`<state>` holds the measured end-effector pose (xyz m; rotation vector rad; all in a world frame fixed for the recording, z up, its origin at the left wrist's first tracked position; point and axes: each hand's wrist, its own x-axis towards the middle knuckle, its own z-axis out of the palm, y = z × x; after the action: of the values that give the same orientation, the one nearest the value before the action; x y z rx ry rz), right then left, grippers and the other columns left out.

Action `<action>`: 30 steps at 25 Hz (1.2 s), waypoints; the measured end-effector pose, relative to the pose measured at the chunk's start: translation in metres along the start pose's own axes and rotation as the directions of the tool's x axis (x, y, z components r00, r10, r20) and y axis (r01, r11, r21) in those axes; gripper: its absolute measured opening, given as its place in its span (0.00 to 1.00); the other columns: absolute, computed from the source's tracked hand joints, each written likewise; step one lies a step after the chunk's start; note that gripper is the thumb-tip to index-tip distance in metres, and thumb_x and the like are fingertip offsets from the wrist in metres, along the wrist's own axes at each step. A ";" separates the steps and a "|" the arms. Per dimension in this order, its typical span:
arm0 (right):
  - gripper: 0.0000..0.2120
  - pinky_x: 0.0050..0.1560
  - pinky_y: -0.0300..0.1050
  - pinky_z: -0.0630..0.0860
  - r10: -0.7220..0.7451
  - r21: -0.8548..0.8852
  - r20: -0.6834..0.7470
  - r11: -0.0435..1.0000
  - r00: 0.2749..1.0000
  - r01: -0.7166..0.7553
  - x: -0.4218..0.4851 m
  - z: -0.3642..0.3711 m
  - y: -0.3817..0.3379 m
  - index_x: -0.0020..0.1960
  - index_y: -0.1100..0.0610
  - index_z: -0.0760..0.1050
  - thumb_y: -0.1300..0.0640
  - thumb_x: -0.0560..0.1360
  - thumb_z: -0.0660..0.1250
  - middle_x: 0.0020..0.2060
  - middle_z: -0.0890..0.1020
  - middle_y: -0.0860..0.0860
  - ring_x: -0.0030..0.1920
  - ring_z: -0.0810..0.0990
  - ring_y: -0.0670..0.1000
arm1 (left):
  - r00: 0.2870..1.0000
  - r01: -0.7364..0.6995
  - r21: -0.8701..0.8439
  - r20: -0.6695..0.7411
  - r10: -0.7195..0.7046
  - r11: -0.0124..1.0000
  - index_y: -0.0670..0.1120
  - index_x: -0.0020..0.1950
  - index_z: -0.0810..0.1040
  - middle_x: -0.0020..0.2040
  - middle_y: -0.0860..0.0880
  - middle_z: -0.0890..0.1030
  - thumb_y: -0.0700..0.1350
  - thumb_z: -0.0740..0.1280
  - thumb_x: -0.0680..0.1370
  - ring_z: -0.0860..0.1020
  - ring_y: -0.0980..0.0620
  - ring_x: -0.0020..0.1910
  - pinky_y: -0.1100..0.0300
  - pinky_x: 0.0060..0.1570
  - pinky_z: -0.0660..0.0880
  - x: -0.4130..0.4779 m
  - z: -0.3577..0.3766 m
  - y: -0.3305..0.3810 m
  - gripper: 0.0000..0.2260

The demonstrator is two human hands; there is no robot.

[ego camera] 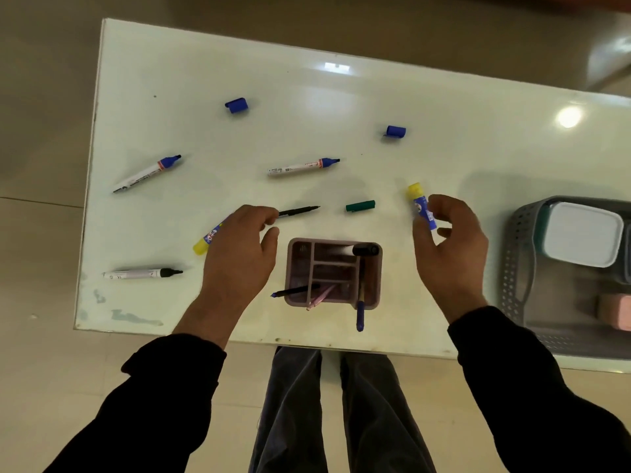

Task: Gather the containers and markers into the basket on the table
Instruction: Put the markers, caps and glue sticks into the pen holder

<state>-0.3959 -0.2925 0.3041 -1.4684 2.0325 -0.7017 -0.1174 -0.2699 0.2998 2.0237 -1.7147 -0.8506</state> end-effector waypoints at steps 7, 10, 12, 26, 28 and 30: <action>0.24 0.58 0.50 0.73 0.001 -0.427 0.301 0.895 0.954 0.133 0.055 0.023 0.036 0.76 0.48 0.64 0.56 0.81 0.62 0.66 0.71 0.57 0.63 0.72 0.59 | 0.985 0.141 0.173 -0.125 -0.121 0.975 0.44 0.63 0.77 0.57 0.45 0.79 0.44 0.67 0.79 0.80 0.42 0.52 0.46 0.48 0.79 -0.083 0.009 -0.038 0.12; 0.23 0.57 0.47 0.74 0.032 -0.407 0.298 0.908 0.954 0.097 0.066 0.023 0.026 0.76 0.50 0.65 0.59 0.81 0.60 0.62 0.73 0.59 0.57 0.76 0.60 | 0.984 0.171 0.237 -0.082 -0.155 0.956 0.40 0.66 0.74 0.65 0.40 0.73 0.48 0.69 0.77 0.72 0.40 0.62 0.40 0.57 0.77 -0.117 0.026 -0.052 0.20; 0.22 0.53 0.36 0.74 0.006 -0.134 0.175 0.991 0.985 0.017 0.055 0.013 0.009 0.72 0.52 0.69 0.62 0.80 0.61 0.57 0.75 0.55 0.52 0.80 0.53 | 0.977 0.210 0.280 -0.031 -0.210 0.937 0.38 0.71 0.69 0.71 0.38 0.67 0.53 0.72 0.74 0.66 0.38 0.70 0.40 0.65 0.72 -0.122 0.037 -0.056 0.31; 0.14 0.44 0.43 0.83 -0.319 -0.045 0.400 0.929 0.859 0.366 -0.098 0.021 -0.054 0.58 0.49 0.71 0.57 0.77 0.71 0.52 0.82 0.48 0.47 0.82 0.48 | 0.921 0.342 0.346 0.064 -0.385 0.874 0.40 0.80 0.46 0.81 0.40 0.40 0.69 0.68 0.70 0.41 0.41 0.80 0.41 0.78 0.49 -0.117 0.070 -0.060 0.54; 0.12 0.43 0.48 0.83 -0.306 -0.092 0.424 0.922 0.853 0.376 -0.094 0.032 -0.049 0.57 0.52 0.72 0.58 0.77 0.71 0.52 0.82 0.51 0.47 0.83 0.52 | 0.918 0.346 0.343 0.067 -0.390 0.873 0.41 0.81 0.44 0.81 0.41 0.39 0.70 0.67 0.70 0.39 0.41 0.80 0.42 0.78 0.48 -0.118 0.070 -0.061 0.54; 0.10 0.44 0.49 0.83 -0.286 -0.146 0.444 0.912 0.849 0.383 -0.091 0.038 -0.048 0.56 0.54 0.73 0.58 0.77 0.70 0.53 0.82 0.52 0.47 0.83 0.53 | 0.916 0.349 0.339 0.072 -0.394 0.874 0.41 0.81 0.45 0.81 0.41 0.39 0.70 0.67 0.71 0.40 0.42 0.80 0.43 0.78 0.47 -0.117 0.070 -0.061 0.53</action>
<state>-0.3131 -0.2228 0.3195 -1.9507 1.5807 -0.2452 -0.1265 -0.1359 0.2345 2.6348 -1.6439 -0.8929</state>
